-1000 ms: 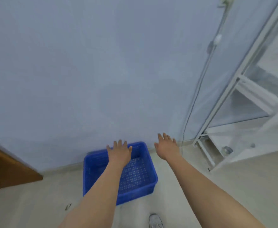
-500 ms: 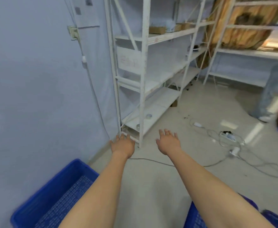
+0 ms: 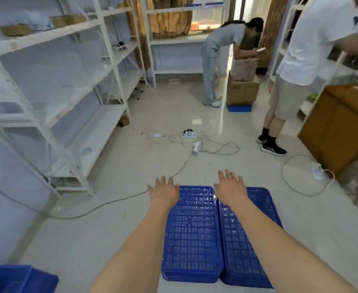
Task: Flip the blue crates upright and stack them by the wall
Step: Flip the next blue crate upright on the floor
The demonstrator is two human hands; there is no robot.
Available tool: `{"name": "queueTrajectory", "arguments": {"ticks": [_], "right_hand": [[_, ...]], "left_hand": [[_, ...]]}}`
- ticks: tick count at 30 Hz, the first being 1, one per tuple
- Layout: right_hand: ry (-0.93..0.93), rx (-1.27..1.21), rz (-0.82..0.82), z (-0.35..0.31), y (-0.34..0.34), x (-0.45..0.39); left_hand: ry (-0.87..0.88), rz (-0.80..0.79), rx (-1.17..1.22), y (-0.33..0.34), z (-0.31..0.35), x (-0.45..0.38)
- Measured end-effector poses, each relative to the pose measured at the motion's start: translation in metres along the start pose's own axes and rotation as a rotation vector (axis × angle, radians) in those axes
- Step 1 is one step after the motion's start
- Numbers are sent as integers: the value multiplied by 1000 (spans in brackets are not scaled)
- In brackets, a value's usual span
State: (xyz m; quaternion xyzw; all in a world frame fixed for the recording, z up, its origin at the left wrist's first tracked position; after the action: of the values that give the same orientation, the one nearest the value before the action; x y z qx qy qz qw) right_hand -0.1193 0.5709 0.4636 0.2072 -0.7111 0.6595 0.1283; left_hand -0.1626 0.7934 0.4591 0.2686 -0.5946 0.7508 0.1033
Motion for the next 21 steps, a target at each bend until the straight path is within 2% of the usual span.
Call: {"name": "queueTrajectory", "arguments": {"ticks": [4, 8, 13, 21], "right_hand": [[143, -35, -10, 148, 14, 23], [231, -102, -42, 240, 31, 29], [279, -178, -89, 306, 55, 13], [330, -166, -154, 362, 53, -50]], "left_hand": [[108, -60, -51, 44, 130, -3], [149, -133, -85, 83, 206, -15], [168, -220, -130, 121, 262, -45], [164, -291, -105, 144, 318, -118]]}}
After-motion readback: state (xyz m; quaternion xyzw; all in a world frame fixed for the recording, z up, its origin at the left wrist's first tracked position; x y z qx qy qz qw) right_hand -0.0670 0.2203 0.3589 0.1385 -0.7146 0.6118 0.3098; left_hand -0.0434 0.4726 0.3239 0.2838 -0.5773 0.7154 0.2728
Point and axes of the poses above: each hand's wrist, its own x-axis away from the middle knuckle, its own y-axis out of the palm, z = x × y, the point moved 8 cm from there along -x, towards the middle knuckle, and after that the axes turned 11 degrees about -z, right-handed, at the moved point
